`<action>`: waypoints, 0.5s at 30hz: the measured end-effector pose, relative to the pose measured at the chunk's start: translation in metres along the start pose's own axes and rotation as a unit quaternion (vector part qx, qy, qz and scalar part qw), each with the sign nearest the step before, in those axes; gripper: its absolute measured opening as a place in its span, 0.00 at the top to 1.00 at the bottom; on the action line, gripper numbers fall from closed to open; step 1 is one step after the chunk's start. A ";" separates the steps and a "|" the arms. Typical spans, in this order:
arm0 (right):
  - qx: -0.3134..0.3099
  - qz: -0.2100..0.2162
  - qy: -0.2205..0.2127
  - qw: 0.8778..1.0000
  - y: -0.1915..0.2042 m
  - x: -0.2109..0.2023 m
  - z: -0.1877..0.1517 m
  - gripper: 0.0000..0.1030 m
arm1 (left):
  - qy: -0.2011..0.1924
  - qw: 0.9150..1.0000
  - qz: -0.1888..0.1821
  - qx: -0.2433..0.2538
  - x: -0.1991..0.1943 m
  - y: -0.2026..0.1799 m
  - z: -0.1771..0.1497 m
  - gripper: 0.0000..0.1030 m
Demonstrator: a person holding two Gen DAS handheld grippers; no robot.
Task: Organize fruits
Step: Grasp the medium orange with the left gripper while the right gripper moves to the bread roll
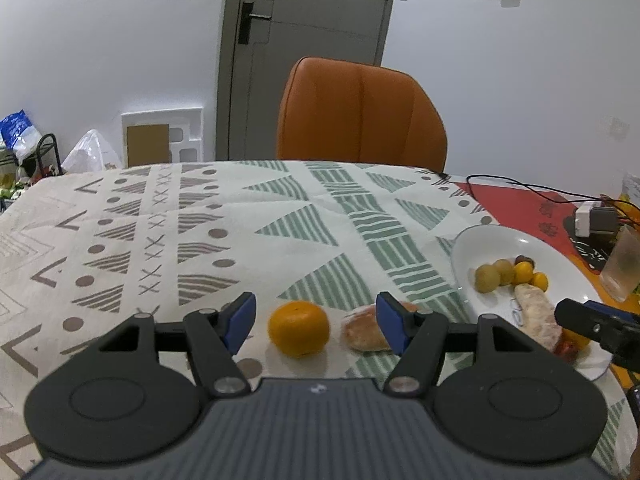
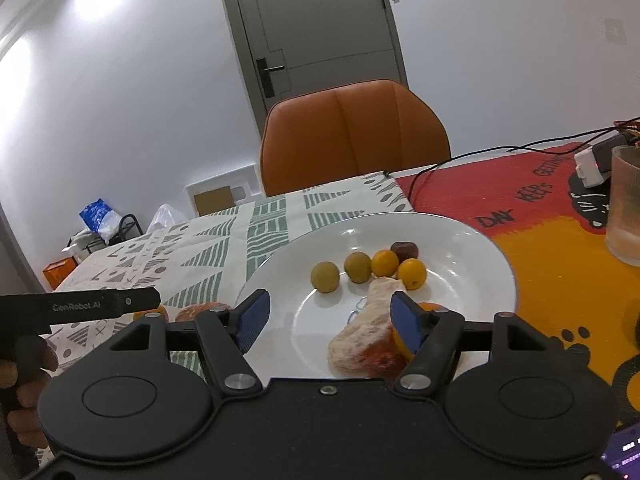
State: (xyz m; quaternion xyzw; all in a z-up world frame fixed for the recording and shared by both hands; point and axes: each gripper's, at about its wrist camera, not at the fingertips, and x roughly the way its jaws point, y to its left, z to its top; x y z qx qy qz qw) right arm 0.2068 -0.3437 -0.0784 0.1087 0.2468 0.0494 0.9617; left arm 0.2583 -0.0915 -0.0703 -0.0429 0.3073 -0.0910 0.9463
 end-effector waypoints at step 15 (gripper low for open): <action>-0.040 0.023 0.017 0.999 0.037 0.020 0.004 0.35 | 0.018 0.999 -0.010 -0.038 0.008 0.027 -0.012 0.65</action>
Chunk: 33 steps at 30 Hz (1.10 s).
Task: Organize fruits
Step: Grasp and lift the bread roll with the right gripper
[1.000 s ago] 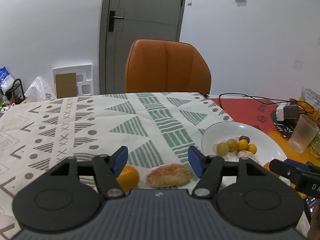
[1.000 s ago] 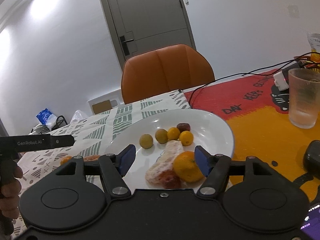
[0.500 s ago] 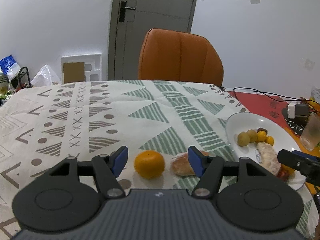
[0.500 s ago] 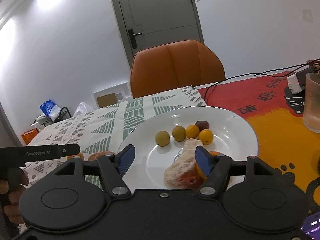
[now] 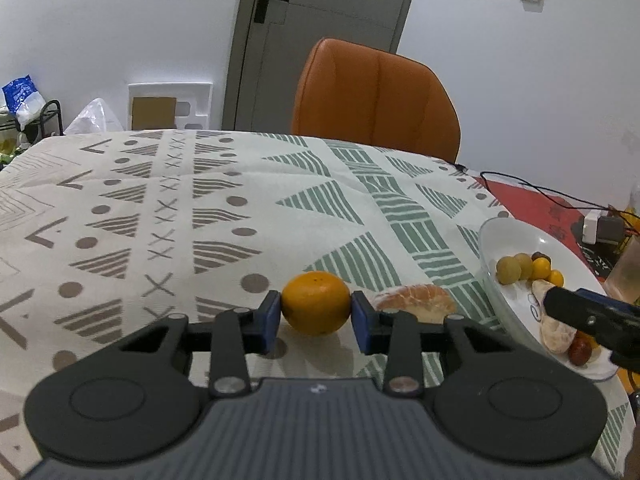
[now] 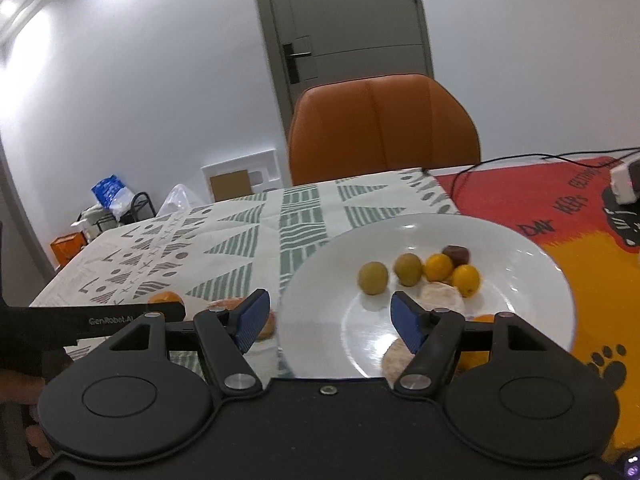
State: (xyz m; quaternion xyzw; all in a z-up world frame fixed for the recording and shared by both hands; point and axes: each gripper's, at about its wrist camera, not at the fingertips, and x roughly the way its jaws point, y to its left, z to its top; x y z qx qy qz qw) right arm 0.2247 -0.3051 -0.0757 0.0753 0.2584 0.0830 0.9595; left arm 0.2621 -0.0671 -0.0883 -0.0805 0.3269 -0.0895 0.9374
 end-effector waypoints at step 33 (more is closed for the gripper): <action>-0.164 0.036 0.057 0.984 0.092 0.063 0.008 0.22 | -0.034 0.996 0.049 -0.062 -0.044 0.077 -0.002 0.65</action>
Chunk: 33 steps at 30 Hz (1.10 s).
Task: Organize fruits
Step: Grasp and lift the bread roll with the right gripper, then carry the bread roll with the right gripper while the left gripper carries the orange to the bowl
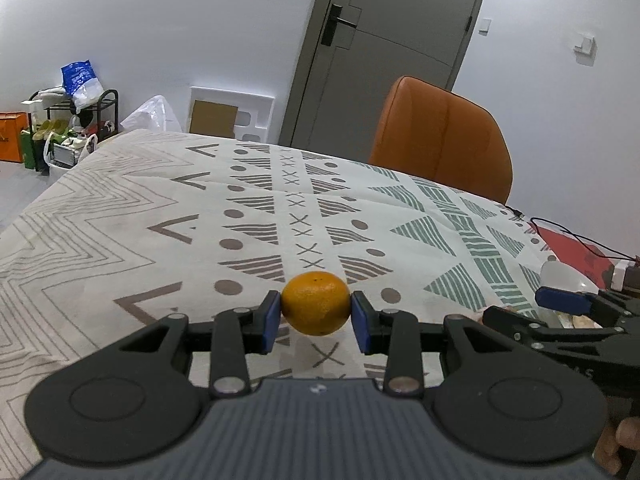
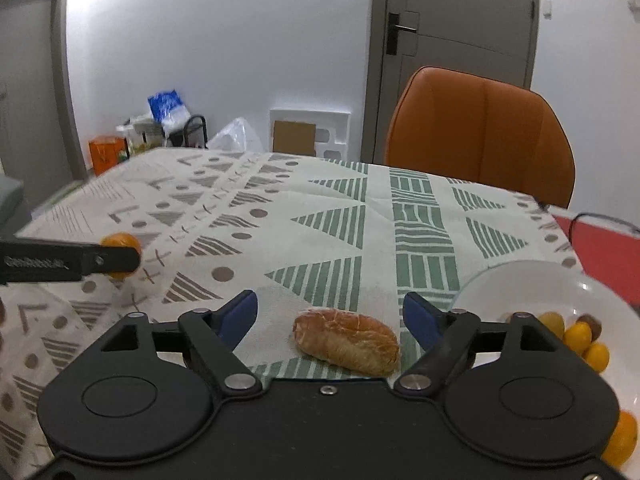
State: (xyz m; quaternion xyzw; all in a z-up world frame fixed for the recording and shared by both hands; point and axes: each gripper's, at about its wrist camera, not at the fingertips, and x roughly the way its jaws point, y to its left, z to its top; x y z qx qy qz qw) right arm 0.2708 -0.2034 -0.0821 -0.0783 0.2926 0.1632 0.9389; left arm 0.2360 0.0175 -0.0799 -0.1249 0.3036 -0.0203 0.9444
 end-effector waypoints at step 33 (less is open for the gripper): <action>0.008 0.010 -0.017 1.000 -0.012 -0.024 0.007 0.44 | -0.019 1.000 -0.007 0.011 -0.019 -0.011 0.003 0.65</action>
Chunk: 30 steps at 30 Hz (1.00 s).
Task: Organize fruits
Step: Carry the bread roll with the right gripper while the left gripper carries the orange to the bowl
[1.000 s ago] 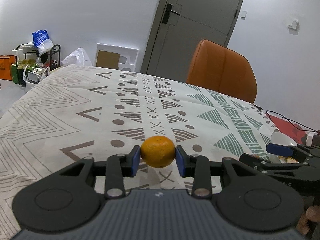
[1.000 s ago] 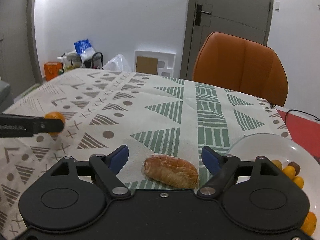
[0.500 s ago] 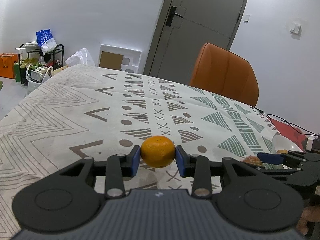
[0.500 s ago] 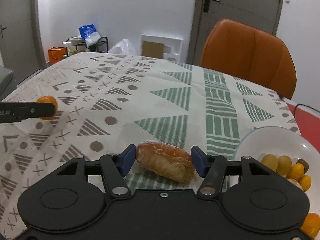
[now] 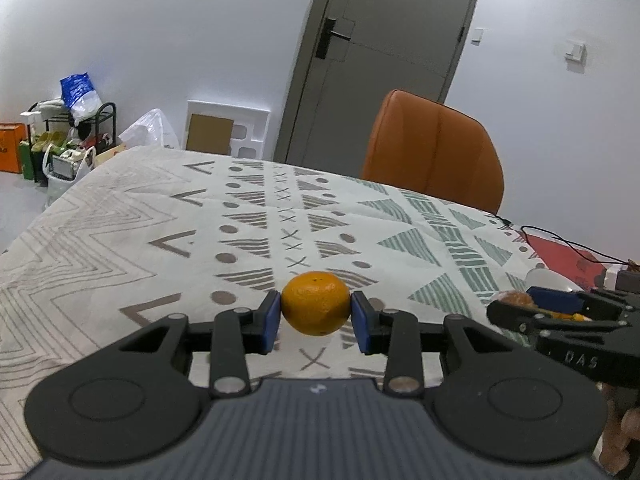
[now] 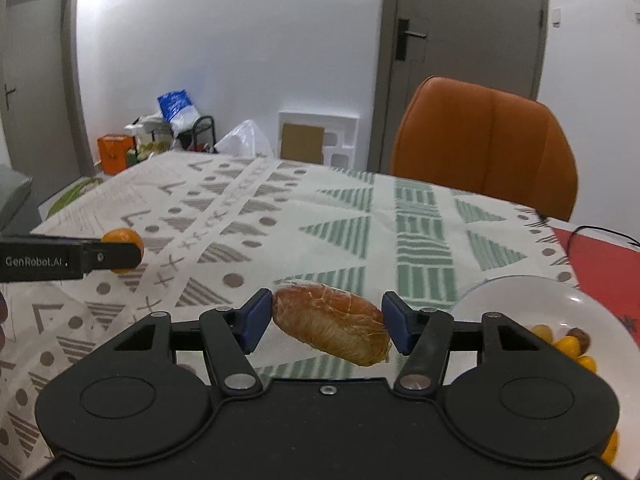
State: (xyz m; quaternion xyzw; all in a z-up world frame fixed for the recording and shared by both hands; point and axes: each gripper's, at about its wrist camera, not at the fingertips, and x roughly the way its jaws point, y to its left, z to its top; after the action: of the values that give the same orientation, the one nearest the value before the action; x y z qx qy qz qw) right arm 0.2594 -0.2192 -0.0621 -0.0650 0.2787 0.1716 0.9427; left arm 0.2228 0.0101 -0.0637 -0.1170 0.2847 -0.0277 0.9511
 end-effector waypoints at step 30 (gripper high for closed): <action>0.101 -0.105 -0.051 0.988 -0.111 -0.058 -0.027 0.44 | -0.003 0.996 -0.071 0.063 0.012 -0.090 0.007 0.65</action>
State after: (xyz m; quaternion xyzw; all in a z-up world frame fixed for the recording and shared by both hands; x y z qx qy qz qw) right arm 0.2402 -0.3451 -0.0503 0.0103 0.2375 0.0459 0.9703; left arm 0.2384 -0.0769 -0.0428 -0.0774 0.2702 -0.1125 0.9531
